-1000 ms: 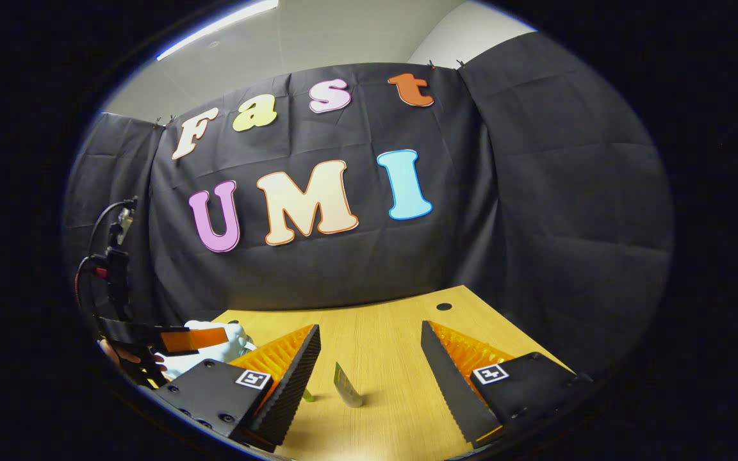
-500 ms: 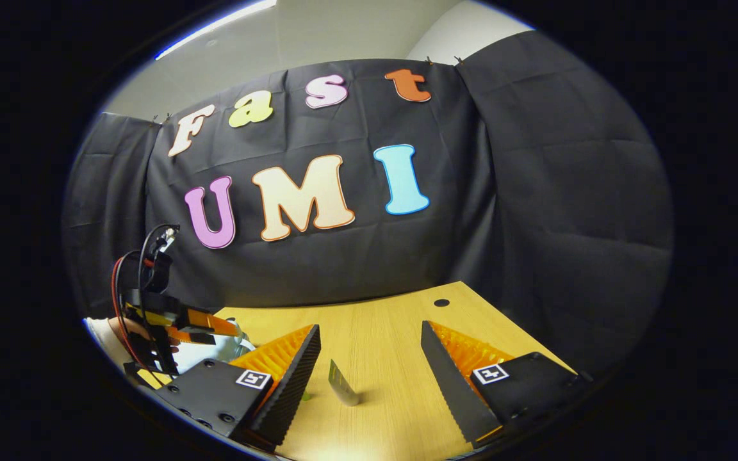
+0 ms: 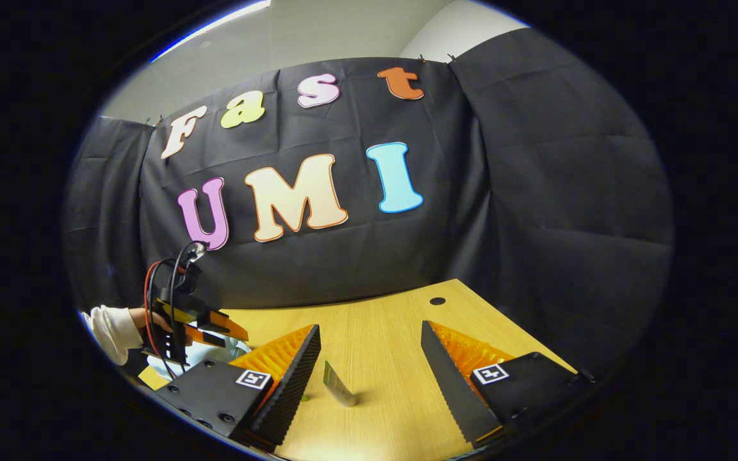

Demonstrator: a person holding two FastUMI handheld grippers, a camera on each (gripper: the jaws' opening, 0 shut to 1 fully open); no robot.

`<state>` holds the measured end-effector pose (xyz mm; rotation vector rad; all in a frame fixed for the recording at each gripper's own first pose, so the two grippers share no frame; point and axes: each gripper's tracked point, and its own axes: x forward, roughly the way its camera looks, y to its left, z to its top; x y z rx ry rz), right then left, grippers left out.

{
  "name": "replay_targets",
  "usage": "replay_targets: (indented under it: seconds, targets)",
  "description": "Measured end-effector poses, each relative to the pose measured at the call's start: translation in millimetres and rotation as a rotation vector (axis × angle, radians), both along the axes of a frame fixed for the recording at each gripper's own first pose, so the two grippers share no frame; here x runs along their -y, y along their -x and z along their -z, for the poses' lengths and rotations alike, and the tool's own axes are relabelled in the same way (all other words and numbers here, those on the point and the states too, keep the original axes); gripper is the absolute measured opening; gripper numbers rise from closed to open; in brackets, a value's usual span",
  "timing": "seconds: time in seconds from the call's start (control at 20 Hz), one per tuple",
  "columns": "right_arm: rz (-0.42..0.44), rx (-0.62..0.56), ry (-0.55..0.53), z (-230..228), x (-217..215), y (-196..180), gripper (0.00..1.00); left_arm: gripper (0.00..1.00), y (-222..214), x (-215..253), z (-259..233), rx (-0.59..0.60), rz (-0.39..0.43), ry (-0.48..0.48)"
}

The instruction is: First open the suitcase, pack the skin care products into it, and then close the suitcase.

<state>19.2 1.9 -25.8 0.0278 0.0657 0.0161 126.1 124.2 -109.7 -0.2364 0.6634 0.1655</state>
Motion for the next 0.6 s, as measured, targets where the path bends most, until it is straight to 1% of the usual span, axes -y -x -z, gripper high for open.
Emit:
replay_targets:
  seconds: [0.15,0.25,0.35,0.55,0.6]
  targets:
    - [0.002,0.003,0.003,-1.0,1.1,0.4,0.98,0.96,-6.4,-6.2,15.6,-0.074,-0.022,0.001]
    - [0.004,0.002,0.003,-0.6,1.5,0.6,0.98,0.94,-12.3,-7.8,24.5,-0.113,-0.036,0.013]
    - [0.005,-0.001,0.001,0.5,1.8,1.5,0.98,0.89,-17.0,-8.9,33.3,-0.154,-0.047,0.016]
    - [0.01,-0.001,0.0,1.1,4.7,3.3,0.98,0.8,-24.4,-15.6,49.3,-0.23,-0.086,-0.013]
    - [0.012,0.0,-0.001,0.7,6.2,4.3,0.98,0.72,-25.5,-16.8,52.9,-0.247,-0.097,-0.009]
